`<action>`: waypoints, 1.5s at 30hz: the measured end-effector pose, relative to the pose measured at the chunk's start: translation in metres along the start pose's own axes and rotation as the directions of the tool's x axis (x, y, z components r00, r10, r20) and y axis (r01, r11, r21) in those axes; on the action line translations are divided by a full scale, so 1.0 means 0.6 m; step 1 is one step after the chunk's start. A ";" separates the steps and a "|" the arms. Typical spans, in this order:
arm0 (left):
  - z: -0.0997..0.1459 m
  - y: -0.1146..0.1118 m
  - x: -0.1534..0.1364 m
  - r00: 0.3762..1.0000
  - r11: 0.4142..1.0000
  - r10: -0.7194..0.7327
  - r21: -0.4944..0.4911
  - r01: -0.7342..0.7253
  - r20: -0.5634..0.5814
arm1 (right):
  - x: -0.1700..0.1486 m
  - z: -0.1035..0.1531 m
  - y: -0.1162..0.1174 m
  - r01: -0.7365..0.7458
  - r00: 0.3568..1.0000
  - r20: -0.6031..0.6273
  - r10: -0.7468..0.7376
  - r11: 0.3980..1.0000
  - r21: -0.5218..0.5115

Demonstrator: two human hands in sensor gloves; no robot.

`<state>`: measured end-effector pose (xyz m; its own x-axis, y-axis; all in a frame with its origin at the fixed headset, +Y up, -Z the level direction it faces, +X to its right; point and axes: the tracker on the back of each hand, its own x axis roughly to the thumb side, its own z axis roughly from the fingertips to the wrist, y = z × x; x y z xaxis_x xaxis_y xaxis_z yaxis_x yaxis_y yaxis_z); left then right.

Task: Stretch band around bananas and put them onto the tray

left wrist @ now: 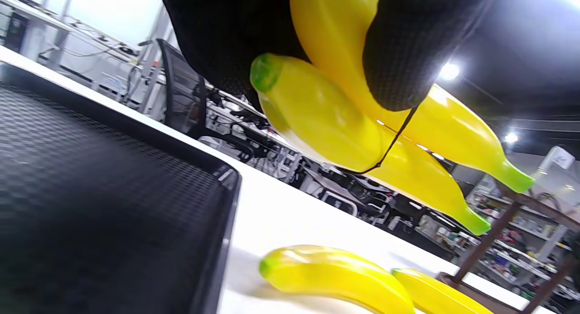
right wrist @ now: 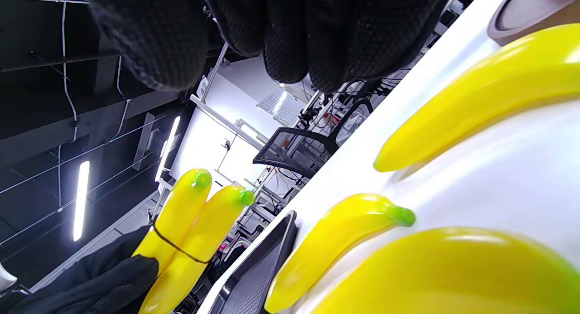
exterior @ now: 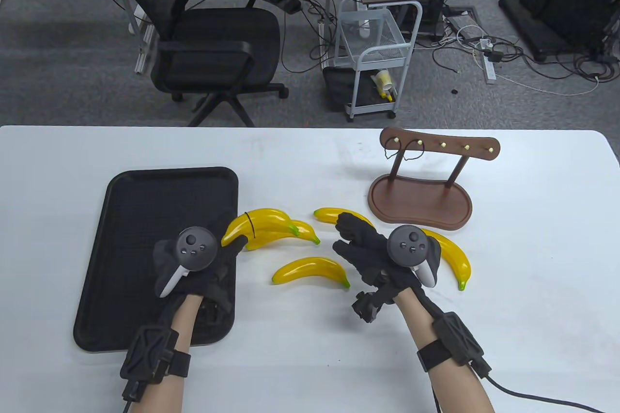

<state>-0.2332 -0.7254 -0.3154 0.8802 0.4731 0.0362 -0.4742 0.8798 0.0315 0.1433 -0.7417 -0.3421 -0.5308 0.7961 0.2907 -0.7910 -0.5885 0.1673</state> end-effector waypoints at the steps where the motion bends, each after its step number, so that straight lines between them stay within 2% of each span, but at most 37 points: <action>1: -0.004 0.004 -0.008 1.000 1.000 -0.001 -0.002 0.001 -0.016 | -0.004 0.000 -0.002 0.001 1.000 -0.006 -0.001 1.000 -0.003; 15: -0.036 0.047 -0.142 0.963 0.997 0.008 0.075 0.013 -0.270 | -0.028 0.001 -0.027 0.026 0.999 -0.045 -0.027 0.999 -0.039; 26: -0.041 0.061 -0.242 0.881 0.991 0.080 0.130 -0.021 -0.465 | -0.031 0.002 -0.031 -0.014 0.999 -0.050 0.013 0.999 -0.029; 31: -0.039 0.062 -0.268 0.848 0.985 0.125 0.166 -0.045 -0.515 | -0.031 0.002 -0.030 -0.008 0.999 -0.051 0.007 1.000 -0.024; 45: -0.023 0.032 -0.311 0.790 0.989 0.119 0.138 -0.044 -0.601 | -0.031 0.002 -0.027 -0.019 0.998 -0.052 0.018 1.000 -0.014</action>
<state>-0.4064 -0.7960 -0.3353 0.6493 0.5055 -0.5683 -0.5102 0.8436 0.1674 0.1664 -0.7472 -0.3494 -0.5601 0.7917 0.2441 -0.7852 -0.6012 0.1483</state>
